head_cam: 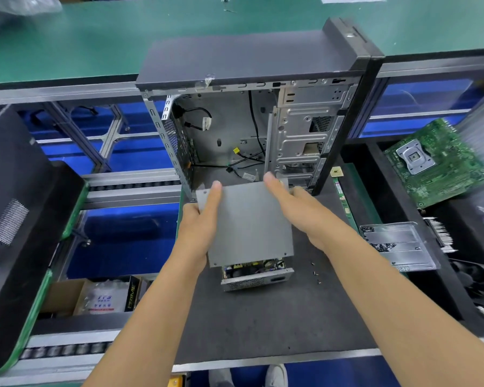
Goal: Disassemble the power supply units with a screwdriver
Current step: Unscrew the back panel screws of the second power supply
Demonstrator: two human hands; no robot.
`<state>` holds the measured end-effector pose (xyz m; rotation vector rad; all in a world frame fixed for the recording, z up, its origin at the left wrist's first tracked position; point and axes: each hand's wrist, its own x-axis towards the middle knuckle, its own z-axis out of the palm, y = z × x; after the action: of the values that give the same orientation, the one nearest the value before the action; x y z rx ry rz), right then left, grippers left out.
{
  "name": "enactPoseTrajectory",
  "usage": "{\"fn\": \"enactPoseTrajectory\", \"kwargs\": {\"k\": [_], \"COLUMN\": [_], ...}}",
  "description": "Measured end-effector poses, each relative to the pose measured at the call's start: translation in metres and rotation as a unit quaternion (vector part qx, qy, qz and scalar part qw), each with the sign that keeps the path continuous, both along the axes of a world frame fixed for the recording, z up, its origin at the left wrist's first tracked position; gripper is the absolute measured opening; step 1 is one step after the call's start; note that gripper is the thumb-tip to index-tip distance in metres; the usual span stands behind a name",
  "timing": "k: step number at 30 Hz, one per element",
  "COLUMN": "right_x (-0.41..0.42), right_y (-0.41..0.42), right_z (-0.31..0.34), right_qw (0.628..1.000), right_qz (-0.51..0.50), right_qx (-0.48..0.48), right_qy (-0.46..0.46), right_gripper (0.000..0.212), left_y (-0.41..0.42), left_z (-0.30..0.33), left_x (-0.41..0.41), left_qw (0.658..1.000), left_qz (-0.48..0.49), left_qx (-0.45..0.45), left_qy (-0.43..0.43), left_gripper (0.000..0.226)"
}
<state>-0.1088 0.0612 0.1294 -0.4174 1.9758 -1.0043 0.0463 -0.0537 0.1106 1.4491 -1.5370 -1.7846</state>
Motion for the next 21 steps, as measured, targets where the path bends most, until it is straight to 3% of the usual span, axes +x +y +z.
{"fn": "enactPoseTrajectory", "kwargs": {"k": [2, 5, 8, 11, 15, 21], "right_x": [0.003, 0.006, 0.005, 0.002, 0.004, -0.001], "right_y": [-0.002, -0.001, 0.008, 0.016, 0.021, 0.033], "right_z": [0.002, -0.001, -0.011, -0.019, -0.022, -0.036], "right_qw": [1.0, 0.998, 0.993, 0.988, 0.985, 0.965], "right_qz": [0.006, -0.007, -0.024, -0.053, -0.073, -0.081], "right_qx": [-0.006, -0.044, -0.11, -0.141, -0.076, 0.024], "right_qy": [-0.025, -0.05, -0.019, 0.036, 0.134, 0.25], "right_gripper": [0.132, 0.13, 0.087, 0.046, 0.045, 0.04], "left_y": [0.002, 0.004, 0.005, 0.005, 0.012, 0.025], "left_z": [0.004, 0.007, -0.001, -0.015, -0.037, -0.06], "left_x": [0.001, 0.002, 0.005, 0.009, 0.01, -0.002], "left_qw": [1.0, 0.997, 0.993, 0.993, 0.989, 0.983], "left_qz": [0.003, 0.012, -0.005, -0.017, -0.047, -0.079], "left_qx": [-0.003, -0.012, -0.012, -0.076, -0.135, -0.161], "left_qy": [0.029, 0.08, 0.118, 0.091, 0.046, 0.045], "left_gripper": [0.083, 0.067, 0.068, 0.01, 0.033, 0.037]}}
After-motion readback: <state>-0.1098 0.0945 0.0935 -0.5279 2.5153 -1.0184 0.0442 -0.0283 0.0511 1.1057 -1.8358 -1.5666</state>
